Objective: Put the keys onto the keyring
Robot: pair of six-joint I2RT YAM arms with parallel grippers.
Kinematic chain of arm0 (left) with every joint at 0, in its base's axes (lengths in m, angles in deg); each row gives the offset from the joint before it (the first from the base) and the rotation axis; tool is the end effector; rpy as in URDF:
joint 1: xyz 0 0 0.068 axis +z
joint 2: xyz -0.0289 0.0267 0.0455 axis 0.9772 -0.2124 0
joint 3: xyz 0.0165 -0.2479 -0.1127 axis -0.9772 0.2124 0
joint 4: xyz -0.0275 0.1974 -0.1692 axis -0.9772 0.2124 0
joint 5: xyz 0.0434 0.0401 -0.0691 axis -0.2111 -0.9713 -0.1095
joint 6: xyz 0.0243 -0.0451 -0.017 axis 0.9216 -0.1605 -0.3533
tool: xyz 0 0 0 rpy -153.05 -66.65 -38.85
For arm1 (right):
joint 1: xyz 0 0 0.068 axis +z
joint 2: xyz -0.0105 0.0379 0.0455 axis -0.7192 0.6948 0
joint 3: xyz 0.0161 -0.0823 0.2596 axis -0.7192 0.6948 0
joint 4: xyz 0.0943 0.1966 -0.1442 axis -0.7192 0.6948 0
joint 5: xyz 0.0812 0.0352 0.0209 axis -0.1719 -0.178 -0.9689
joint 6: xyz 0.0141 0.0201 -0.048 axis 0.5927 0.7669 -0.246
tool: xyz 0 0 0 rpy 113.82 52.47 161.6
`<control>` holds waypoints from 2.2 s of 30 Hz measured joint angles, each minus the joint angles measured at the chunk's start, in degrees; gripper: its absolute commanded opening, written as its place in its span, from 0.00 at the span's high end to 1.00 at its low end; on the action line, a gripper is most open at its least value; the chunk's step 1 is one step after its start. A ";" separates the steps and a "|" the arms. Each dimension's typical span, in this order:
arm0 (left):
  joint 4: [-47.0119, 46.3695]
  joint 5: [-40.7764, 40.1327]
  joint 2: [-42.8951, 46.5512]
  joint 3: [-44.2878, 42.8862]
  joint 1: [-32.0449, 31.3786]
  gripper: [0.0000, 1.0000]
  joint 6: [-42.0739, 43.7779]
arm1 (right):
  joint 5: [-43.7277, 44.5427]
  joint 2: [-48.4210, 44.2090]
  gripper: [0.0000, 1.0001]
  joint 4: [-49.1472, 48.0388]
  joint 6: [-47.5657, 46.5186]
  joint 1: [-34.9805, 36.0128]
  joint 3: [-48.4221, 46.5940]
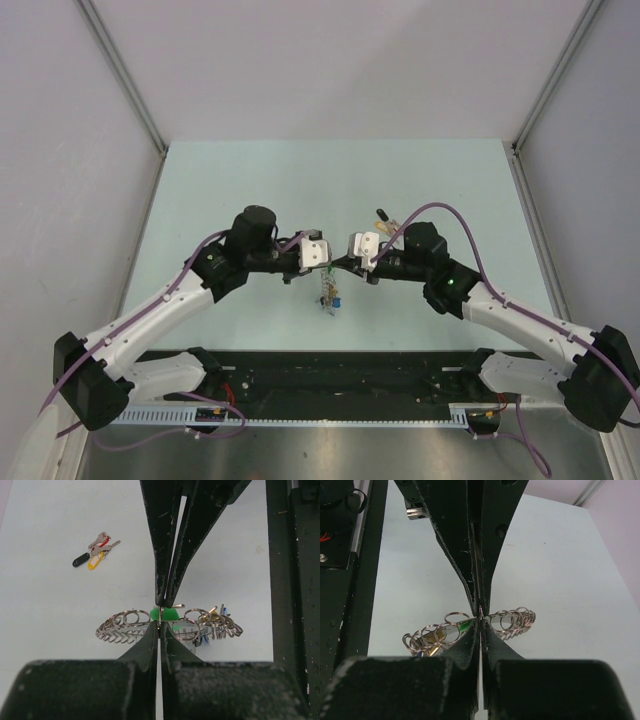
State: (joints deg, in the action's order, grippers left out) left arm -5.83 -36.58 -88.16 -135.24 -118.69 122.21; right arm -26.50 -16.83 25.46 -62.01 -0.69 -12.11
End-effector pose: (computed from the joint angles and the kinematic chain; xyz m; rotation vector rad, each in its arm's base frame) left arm 0.1689 -0.1720 0.3170 1.5491 1.3857 -0.6438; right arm 0.1635 0.1925 0.3024 -1.3763 1.1352 0.7116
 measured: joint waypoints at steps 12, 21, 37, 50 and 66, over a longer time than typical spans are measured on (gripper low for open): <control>-0.04 -1.14 0.02 0.00 -0.39 1.00 -0.57 | -0.09 0.13 1.00 0.31 0.26 0.00 -0.22; 1.05 -1.20 -2.71 -2.91 -0.94 0.99 -4.15 | 2.01 -2.73 1.00 3.13 -1.68 0.13 -0.22; 2.49 -1.31 -3.74 -4.96 0.22 1.00 -12.83 | 3.30 -3.15 1.00 4.52 -4.22 0.79 -0.70; -7.08 -0.42 3.69 0.24 1.88 1.00 -21.18 | 2.80 -3.15 1.00 2.60 -3.58 0.87 -1.49; -11.26 2.10 4.61 2.56 2.27 1.00 -23.04 | 2.67 -3.13 0.89 2.16 -0.72 0.87 -1.49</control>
State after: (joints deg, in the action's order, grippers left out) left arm -17.08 -34.48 -83.54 -132.68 -116.41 99.17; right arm -23.84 -19.95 27.62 -62.73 0.18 -13.59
